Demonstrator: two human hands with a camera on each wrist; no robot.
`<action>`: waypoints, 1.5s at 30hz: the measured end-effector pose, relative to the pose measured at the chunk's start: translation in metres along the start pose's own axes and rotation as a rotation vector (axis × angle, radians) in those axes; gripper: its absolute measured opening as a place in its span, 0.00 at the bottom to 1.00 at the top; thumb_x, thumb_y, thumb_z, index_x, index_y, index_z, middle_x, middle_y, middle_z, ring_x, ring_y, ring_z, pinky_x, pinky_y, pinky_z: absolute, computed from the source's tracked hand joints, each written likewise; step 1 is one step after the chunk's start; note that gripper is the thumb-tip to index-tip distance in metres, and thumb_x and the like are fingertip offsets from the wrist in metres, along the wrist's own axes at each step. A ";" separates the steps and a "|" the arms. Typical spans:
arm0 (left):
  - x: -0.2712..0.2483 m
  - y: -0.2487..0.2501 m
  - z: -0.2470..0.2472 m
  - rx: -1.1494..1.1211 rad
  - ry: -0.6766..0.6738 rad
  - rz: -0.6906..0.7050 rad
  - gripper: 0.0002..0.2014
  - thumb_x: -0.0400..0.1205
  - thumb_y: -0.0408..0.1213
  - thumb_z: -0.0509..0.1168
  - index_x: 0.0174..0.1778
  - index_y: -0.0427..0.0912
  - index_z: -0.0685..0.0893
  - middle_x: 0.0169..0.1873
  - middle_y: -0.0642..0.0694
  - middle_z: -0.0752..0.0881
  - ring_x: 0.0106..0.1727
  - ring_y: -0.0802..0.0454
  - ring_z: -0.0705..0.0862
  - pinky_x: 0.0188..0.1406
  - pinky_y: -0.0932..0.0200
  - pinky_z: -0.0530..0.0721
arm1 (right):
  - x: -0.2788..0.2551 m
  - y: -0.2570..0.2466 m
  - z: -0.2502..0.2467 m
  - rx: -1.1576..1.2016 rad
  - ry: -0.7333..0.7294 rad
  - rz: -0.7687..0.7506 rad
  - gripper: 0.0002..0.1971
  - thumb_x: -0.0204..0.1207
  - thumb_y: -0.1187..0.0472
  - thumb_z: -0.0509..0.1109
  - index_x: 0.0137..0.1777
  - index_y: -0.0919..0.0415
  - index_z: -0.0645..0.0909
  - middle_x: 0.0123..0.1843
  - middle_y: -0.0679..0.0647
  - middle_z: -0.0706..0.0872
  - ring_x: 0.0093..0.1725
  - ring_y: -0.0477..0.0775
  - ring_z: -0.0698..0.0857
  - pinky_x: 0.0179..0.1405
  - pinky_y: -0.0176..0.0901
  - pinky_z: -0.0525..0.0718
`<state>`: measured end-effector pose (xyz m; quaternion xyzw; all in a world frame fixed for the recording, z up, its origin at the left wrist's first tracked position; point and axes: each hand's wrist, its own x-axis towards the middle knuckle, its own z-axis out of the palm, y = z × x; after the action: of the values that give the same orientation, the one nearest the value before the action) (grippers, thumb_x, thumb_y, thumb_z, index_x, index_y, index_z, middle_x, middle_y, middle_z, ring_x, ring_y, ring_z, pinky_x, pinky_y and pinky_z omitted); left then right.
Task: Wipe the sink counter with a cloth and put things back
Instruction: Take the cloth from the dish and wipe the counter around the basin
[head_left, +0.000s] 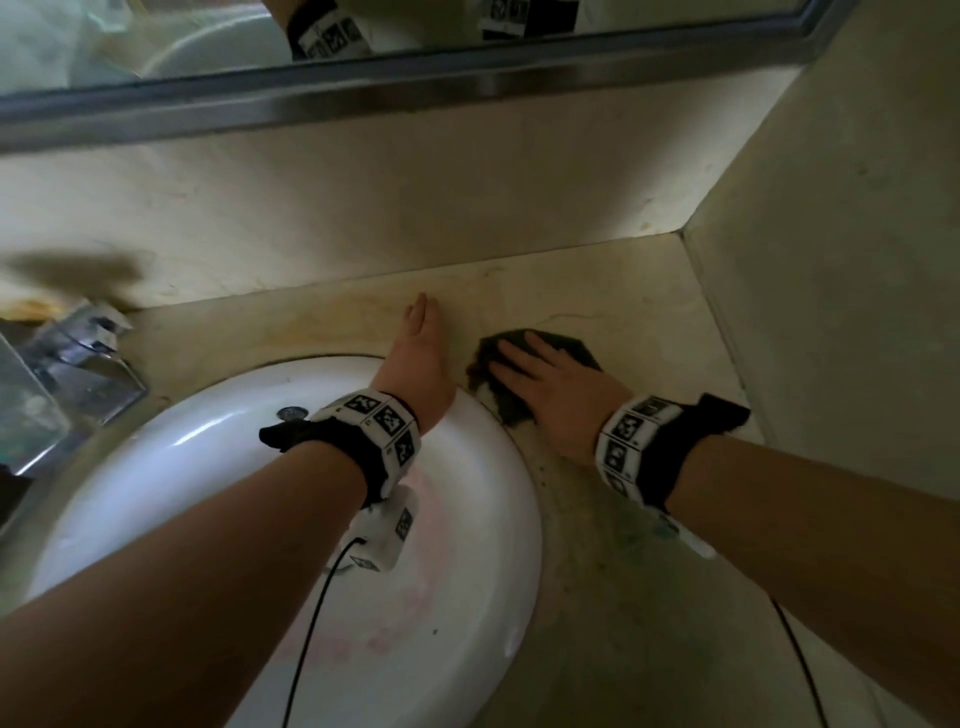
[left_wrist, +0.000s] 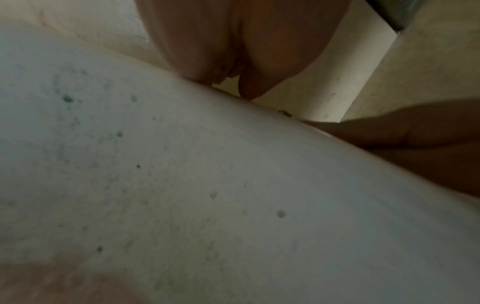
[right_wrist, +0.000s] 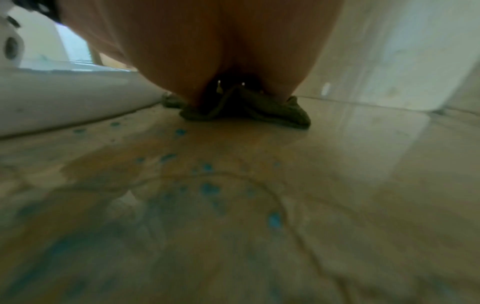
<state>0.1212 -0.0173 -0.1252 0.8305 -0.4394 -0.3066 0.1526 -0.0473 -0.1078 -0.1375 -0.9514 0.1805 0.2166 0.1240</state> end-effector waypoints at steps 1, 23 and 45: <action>0.001 0.000 -0.001 -0.030 0.010 -0.013 0.39 0.79 0.18 0.51 0.83 0.37 0.40 0.83 0.43 0.40 0.84 0.49 0.43 0.79 0.61 0.47 | -0.003 0.004 0.004 0.022 0.012 0.071 0.34 0.84 0.59 0.53 0.85 0.51 0.39 0.86 0.52 0.37 0.85 0.60 0.40 0.83 0.56 0.46; 0.010 -0.004 0.003 0.323 -0.151 0.238 0.26 0.77 0.26 0.55 0.73 0.35 0.68 0.79 0.37 0.61 0.78 0.37 0.60 0.75 0.45 0.67 | -0.028 -0.021 -0.001 0.101 -0.104 -0.003 0.33 0.85 0.60 0.51 0.84 0.50 0.37 0.86 0.48 0.37 0.85 0.55 0.37 0.81 0.48 0.40; 0.005 0.007 0.017 0.542 -0.228 0.311 0.25 0.78 0.25 0.53 0.75 0.32 0.67 0.80 0.37 0.56 0.78 0.35 0.58 0.72 0.46 0.68 | -0.046 -0.035 0.026 0.158 -0.064 0.060 0.29 0.87 0.57 0.50 0.85 0.54 0.43 0.87 0.53 0.42 0.85 0.59 0.41 0.84 0.58 0.48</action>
<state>0.1076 -0.0253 -0.1363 0.7242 -0.6406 -0.2427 -0.0791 -0.0813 -0.0546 -0.1334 -0.9253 0.2214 0.2357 0.1980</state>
